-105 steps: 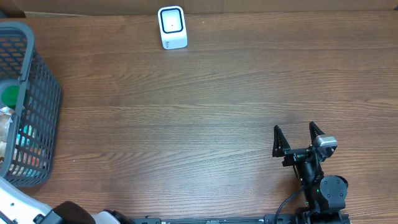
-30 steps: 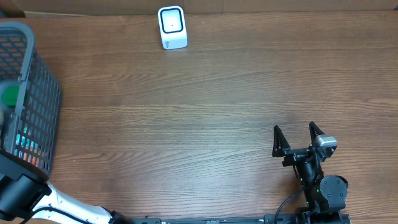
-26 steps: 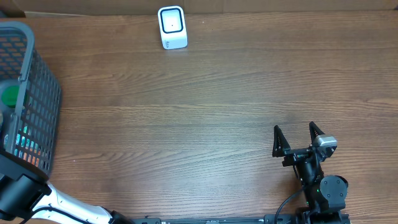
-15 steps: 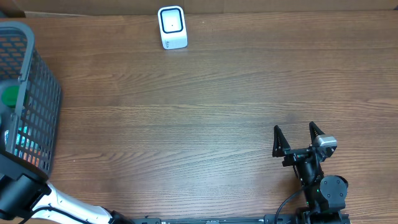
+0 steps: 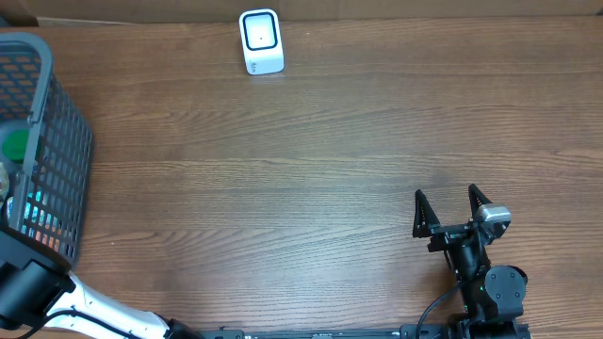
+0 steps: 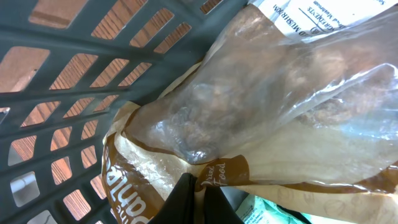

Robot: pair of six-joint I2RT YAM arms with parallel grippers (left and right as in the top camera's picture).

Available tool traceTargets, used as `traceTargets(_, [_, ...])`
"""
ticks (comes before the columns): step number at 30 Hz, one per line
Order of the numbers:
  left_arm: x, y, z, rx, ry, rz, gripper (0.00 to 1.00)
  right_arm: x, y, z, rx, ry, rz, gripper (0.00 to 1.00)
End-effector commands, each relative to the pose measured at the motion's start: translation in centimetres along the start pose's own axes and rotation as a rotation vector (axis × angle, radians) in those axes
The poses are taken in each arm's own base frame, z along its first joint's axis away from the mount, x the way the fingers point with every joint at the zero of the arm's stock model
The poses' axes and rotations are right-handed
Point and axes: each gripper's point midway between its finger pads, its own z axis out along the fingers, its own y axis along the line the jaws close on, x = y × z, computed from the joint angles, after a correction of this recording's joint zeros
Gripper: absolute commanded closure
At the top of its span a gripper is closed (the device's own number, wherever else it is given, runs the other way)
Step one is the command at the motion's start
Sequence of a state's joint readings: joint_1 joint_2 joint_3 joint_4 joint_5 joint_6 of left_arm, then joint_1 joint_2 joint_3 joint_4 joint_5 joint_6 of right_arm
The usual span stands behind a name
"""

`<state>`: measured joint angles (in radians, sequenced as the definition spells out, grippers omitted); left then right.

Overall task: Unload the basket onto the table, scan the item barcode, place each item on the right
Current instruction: 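Grasp the brown-and-clear bread bag in the basket with the left gripper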

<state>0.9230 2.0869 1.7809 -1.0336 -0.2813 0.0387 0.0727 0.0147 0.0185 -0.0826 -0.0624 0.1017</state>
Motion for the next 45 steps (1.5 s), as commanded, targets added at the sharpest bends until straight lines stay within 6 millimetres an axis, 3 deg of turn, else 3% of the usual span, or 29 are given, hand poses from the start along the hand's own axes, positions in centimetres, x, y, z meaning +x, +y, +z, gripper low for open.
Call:
traceTargets(1, [-0.3, 0.9, 0.5, -0.041, 0.008, 0.04, 0.95, 0.2, 0.0, 0.0, 0.003, -0.005, 0.001, 0.0])
traceTargets(8, [-0.5, 0.8, 0.9, -0.042, 0.002, 0.049, 0.84, 0.2, 0.0, 0.0, 0.003, -0.005, 0.001, 0.0])
traceTargets(13, [-0.4, 0.6, 1.4, -0.041, 0.012, 0.056, 0.53, 0.2, 0.0, 0.0, 0.003, -0.005, 0.001, 0.0])
traceTargets(22, [0.3, 0.1, 3.3, -0.038, 0.059, 0.077, 0.47, 0.2, 0.0, 0.0, 0.003, -0.005, 0.001, 0.0])
traceTargets(24, [0.4, -0.1, 3.7, -0.037, 0.07, 0.08, 0.48, 0.2, 0.0, 0.0, 0.003, -0.005, 0.001, 0.0])
traceTargets(27, [0.5, -0.1, 4.0, -0.037, 0.075, 0.082, 0.59, 0.2, 0.0, 0.0, 0.003, -0.005, 0.001, 0.0])
traceTargets(30, [0.5, -0.1, 3.9, -0.037, 0.073, 0.081, 0.93, 0.2, 0.0, 0.0, 0.003, -0.005, 0.001, 0.0])
traceTargets(31, [0.5, -0.1, 3.9, -0.037, 0.074, 0.082, 0.95, 0.2, 0.0, 0.0, 0.003, -0.005, 0.001, 0.0])
traceTargets(40, [1.1, -0.8, 2.8, -0.031, 0.093, 0.104, 0.96, 0.2, 0.0, 0.0, 0.003, -0.005, 0.001, 0.0])
traceTargets(45, [-0.1, -1.1, -1.0, -0.03, 0.004, 0.088, 0.96, 0.2, 0.0, 0.0, 0.003, -0.005, 0.001, 0.0])
